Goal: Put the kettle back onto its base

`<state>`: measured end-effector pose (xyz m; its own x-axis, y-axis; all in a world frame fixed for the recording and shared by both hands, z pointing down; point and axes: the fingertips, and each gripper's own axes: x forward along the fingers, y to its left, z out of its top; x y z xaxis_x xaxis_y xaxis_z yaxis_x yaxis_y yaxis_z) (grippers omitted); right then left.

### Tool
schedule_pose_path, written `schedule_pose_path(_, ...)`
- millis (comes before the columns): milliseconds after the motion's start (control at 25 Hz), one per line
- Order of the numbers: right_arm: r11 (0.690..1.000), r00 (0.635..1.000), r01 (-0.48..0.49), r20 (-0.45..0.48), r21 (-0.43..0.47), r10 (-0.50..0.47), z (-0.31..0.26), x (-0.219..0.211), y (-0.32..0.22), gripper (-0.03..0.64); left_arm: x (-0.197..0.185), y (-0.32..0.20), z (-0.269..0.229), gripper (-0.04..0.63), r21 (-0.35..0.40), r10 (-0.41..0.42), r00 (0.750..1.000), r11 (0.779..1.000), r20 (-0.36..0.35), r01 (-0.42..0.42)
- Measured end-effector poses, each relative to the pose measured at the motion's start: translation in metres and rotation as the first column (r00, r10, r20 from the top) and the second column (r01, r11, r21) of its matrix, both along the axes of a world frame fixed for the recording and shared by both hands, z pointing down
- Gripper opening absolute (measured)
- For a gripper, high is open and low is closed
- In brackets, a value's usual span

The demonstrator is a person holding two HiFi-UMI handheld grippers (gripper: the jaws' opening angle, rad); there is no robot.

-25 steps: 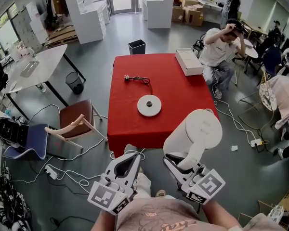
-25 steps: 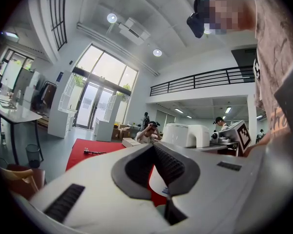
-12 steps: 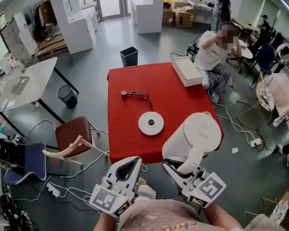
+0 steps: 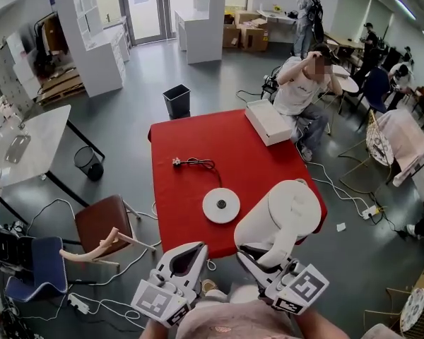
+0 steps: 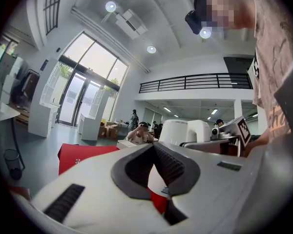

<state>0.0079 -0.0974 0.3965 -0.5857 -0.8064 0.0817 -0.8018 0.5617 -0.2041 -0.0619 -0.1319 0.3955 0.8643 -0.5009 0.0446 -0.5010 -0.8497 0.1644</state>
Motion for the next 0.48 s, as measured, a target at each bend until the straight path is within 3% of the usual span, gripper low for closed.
schedule_pose_path(480,1.0,1.0,0.002,-0.015,0.001,-0.002,-0.006,0.024,-0.032,0.055,0.035,-0.034,-0.006,0.002,0.017,0.049,0.998,0.999,0.037,-0.05)
